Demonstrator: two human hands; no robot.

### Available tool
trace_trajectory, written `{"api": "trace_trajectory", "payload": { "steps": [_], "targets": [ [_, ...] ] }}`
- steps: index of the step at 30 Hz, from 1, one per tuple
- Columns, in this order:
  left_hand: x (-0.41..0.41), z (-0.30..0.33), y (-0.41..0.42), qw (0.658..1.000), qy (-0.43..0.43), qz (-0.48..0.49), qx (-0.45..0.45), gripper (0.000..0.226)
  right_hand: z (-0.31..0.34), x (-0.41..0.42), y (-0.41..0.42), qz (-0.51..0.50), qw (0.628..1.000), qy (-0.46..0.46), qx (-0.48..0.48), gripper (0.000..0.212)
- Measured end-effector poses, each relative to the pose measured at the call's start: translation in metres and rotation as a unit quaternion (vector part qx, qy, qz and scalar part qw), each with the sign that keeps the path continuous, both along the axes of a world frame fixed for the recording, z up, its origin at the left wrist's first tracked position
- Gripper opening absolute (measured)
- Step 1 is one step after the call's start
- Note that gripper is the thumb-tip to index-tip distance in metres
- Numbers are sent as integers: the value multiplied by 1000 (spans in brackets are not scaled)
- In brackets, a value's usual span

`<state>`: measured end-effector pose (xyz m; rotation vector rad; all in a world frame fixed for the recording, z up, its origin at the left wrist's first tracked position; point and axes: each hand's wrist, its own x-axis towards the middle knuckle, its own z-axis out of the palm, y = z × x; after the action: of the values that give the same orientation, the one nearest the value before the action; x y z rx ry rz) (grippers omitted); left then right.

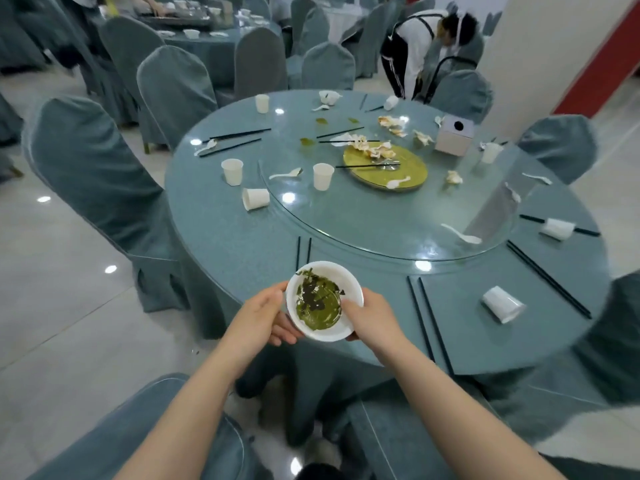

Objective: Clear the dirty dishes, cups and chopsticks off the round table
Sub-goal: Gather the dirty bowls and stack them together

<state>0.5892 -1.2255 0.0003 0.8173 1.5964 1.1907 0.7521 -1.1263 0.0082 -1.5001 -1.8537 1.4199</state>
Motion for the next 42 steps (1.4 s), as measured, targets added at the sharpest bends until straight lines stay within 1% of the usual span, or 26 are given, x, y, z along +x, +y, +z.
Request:
{"api": "trace_trajectory", "payload": {
  "steps": [2, 5, 8, 11, 12, 16, 19, 21, 29, 33, 36, 39, 42],
  "targets": [
    [8, 3, 18, 999, -17, -26, -8, 28, -3, 9, 17, -14, 1000, -1, -1, 16],
    [16, 10, 61, 999, -15, -34, 0, 16, -4, 21, 57, -31, 999, 6, 13, 13],
    [24, 12, 101, 999, 2, -27, 17, 27, -5, 30, 95, -42, 998, 3, 40, 11],
    [34, 8, 130, 999, 22, -8, 25, 33, -6, 38, 124, -42, 998, 0, 49, 2],
    [36, 7, 137, 999, 25, -1, 26, 33, -7, 40, 131, -42, 998, -1, 56, 3],
    [39, 6, 159, 999, 38, 10, 22, 34, -7, 41, 154, -55, 995, 29, 77, 23],
    [28, 8, 172, 999, 41, 19, 20, 34, -6, 33, 170, -65, 994, 75, 44, 37],
    [17, 9, 176, 998, 47, 23, 17, 34, -6, 24, 179, -63, 992, 108, 10, 35],
    [-51, -7, 201, 998, 60, 20, -9, 34, -18, -39, 210, -52, 989, 126, -50, 27],
    [-95, -18, 220, 998, 48, -14, -34, 35, -28, -78, 229, -75, 986, 124, -80, 33],
    [-146, -21, 242, 998, 15, -45, -51, 35, -36, -126, 246, -106, 982, 119, -99, 37],
    [-206, -18, 267, 995, 5, -82, -49, 34, -39, -182, 258, -134, 974, 130, -126, 33],
    [-261, -14, 288, 992, -1, -111, -57, 32, -35, -231, 269, -160, 968, 145, -130, 30]
  ]
}}
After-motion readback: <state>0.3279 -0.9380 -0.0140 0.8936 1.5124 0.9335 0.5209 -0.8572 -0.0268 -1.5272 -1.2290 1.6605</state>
